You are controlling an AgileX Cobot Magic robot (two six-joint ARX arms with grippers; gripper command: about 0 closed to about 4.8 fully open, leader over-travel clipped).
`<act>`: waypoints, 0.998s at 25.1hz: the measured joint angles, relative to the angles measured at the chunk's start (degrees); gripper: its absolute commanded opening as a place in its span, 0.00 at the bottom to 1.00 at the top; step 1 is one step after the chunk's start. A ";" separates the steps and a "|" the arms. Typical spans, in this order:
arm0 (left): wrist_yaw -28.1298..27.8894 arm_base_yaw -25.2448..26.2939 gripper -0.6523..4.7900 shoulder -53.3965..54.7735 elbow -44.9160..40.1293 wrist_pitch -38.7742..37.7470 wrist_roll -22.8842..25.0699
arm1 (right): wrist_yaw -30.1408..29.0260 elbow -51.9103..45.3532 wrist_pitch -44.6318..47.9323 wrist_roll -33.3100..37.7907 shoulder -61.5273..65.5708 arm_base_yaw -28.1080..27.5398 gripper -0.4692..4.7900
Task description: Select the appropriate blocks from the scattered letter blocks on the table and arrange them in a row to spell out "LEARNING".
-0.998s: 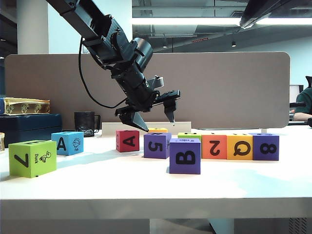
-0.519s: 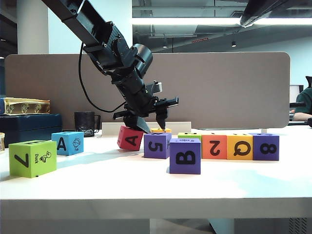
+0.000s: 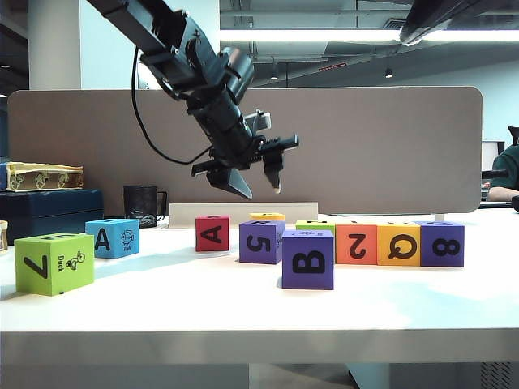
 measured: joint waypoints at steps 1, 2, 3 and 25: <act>0.00 0.00 0.86 -0.02 0.11 0.07 -0.02 | 0.00 0.00 0.00 0.00 0.00 0.00 0.09; 0.00 0.02 0.87 0.09 0.09 -0.22 -0.07 | 0.00 0.00 0.00 0.00 0.00 0.00 0.09; -0.02 0.04 0.87 0.20 -0.09 -0.76 -0.13 | 0.00 0.00 0.00 0.00 0.00 0.00 0.09; -3.54 -1.62 0.90 3.10 0.04 -1.86 -7.76 | -2.67 -0.02 -0.02 0.00 0.00 0.00 0.09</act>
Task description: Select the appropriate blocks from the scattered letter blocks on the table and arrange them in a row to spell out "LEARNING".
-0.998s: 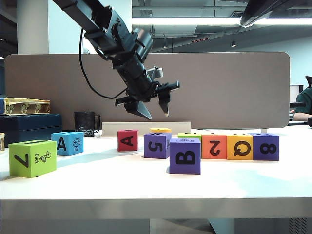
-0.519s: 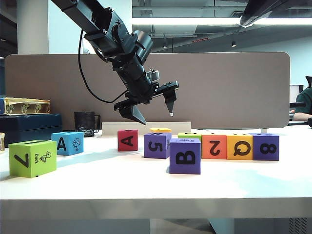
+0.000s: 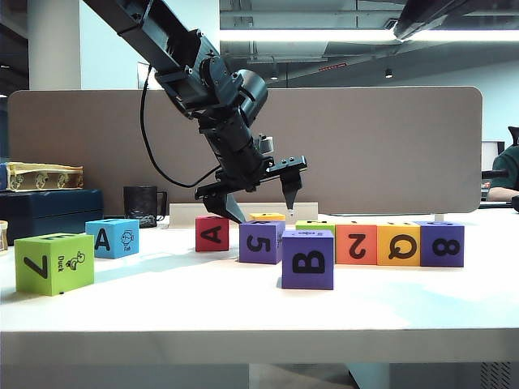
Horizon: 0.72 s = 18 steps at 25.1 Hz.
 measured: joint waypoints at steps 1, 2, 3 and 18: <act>-0.37 -0.02 0.90 0.11 0.00 0.07 0.02 | 0.00 0.00 0.02 0.00 0.00 0.00 0.09; -0.83 -0.15 0.90 0.13 0.00 0.17 0.02 | 0.00 0.02 0.00 0.00 0.00 0.00 0.09; -1.01 -0.15 0.90 0.15 0.00 0.17 0.02 | 0.00 0.00 0.02 0.00 0.00 0.00 0.09; -1.64 -0.22 0.55 0.98 0.22 -0.04 0.24 | 0.00 0.02 0.02 0.00 0.00 0.00 0.09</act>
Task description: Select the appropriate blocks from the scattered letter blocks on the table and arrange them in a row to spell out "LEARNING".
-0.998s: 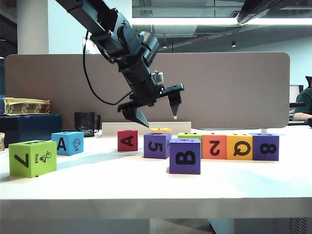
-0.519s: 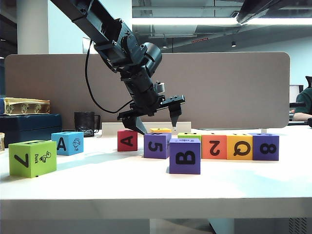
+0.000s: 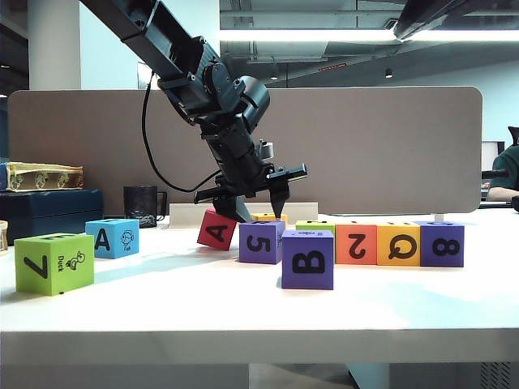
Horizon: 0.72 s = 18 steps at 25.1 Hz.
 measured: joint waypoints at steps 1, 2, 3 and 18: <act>0.00 0.00 0.55 0.00 0.00 0.02 0.02 | -0.02 0.00 0.00 0.00 0.00 0.00 0.09; 0.00 0.00 0.55 0.00 0.00 0.02 0.02 | 0.00 0.00 -0.02 0.00 0.00 0.00 0.09; 0.00 0.00 0.55 0.00 0.00 0.02 0.02 | -0.02 0.00 0.00 0.00 0.00 0.00 0.09; 0.22 0.31 0.31 0.33 3.91 -1.90 4.63 | 0.00 -0.02 -0.02 0.00 0.00 0.00 0.09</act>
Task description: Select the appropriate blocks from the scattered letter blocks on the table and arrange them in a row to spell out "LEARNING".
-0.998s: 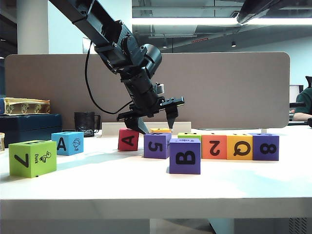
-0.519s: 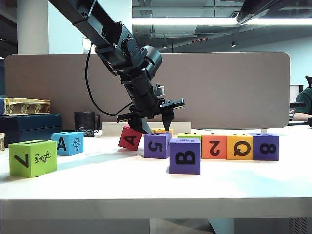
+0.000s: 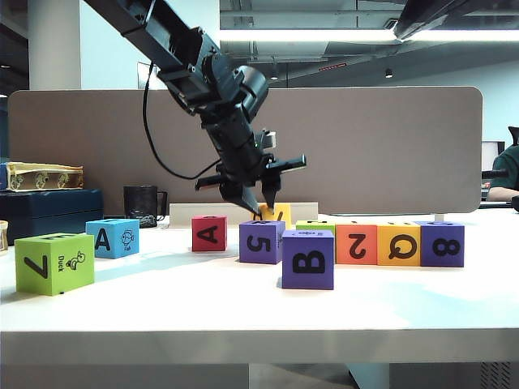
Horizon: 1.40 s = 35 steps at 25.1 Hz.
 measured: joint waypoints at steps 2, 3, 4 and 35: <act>0.00 -0.02 0.36 -0.02 0.72 0.15 0.68 | 0.00 0.02 0.00 0.00 0.00 0.00 0.09; 0.04 -0.02 0.37 0.00 1.25 -0.04 1.22 | -0.02 0.02 0.00 0.00 0.00 0.00 0.09; 0.04 0.00 0.38 0.02 1.57 -0.20 1.44 | -0.02 0.02 0.00 0.00 0.00 0.00 0.09; 8.20 0.37 0.40 1.57 7.48 -4.26 6.75 | 0.00 0.02 -0.42 0.00 0.00 -0.02 0.09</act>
